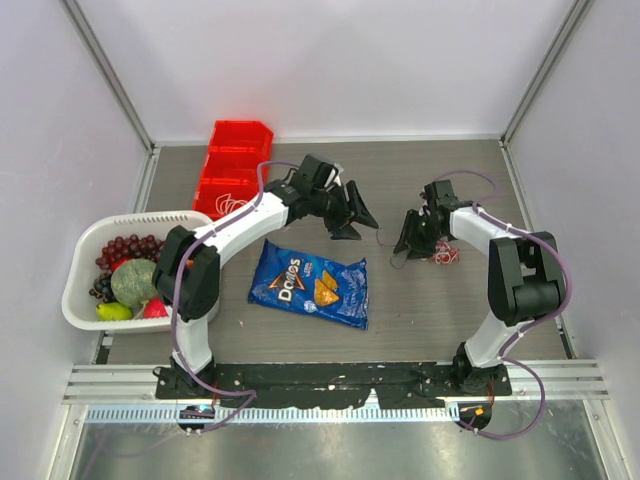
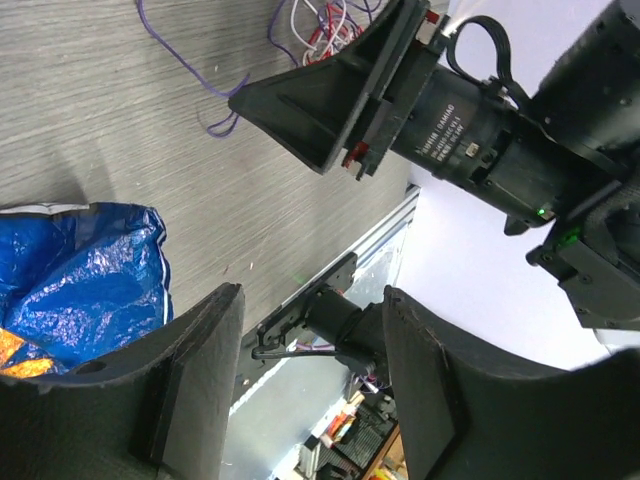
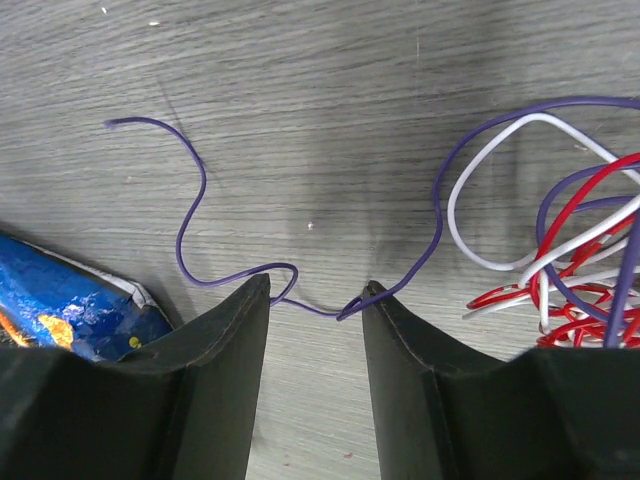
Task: Untangle the cables
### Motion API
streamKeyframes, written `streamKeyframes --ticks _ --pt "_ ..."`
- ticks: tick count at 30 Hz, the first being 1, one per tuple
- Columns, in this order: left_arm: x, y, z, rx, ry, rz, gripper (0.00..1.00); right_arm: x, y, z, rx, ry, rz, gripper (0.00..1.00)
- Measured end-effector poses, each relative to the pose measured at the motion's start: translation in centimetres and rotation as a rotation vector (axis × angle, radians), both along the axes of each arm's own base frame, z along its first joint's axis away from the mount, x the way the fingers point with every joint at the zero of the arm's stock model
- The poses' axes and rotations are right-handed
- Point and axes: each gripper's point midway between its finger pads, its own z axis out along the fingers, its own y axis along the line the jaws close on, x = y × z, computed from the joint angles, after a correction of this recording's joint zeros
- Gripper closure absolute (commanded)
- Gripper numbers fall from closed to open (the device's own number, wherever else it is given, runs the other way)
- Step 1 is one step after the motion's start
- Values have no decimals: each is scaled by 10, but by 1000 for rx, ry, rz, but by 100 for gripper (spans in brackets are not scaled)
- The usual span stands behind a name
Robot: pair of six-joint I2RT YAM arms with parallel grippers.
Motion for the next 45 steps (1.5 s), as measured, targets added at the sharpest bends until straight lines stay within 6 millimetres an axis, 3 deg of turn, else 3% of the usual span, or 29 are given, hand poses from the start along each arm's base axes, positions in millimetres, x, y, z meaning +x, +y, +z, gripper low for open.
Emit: streamKeyframes --ticks 7,9,10,11,12,14,18,20,24,27,31,36,40,45 --pt "-10 9 23 -29 -50 -3 46 0 -5 -6 -55 1 -8 54" --pt "-13 11 32 -45 -72 -4 46 2 -9 -8 -79 -3 -19 63" --pt "-16 11 35 -52 -80 -5 46 2 -11 -9 -90 -3 -23 74" --pt "-18 13 38 -57 -86 -4 45 1 -12 -10 -98 -4 -28 79" --pt "-20 14 40 -61 -92 -4 41 1 -13 -12 -102 -5 -28 92" --pt "-23 16 41 -63 -98 -4 34 0 -13 -13 -102 -5 -33 99" --pt "-28 20 38 -59 -96 -2 31 2 -11 -10 -91 -18 -33 99" --pt "-28 19 39 -65 -102 -4 35 2 -10 0 -81 -40 -32 99" --pt "-28 16 45 -93 -117 -18 41 -1 -4 44 -25 -144 -29 99" --pt "-27 12 43 -105 -106 -22 31 -3 1 79 24 -231 -28 99" --pt "-24 2 27 -109 -19 5 29 -11 5 109 62 -298 -21 99" --pt "-16 -14 6 -74 50 10 38 -21 9 116 95 -287 -19 99" --pt "-14 -31 19 -18 -42 -55 48 -24 10 119 108 -270 -25 99" --pt "-28 -40 29 9 -112 -128 59 -23 12 131 124 -285 -38 99"
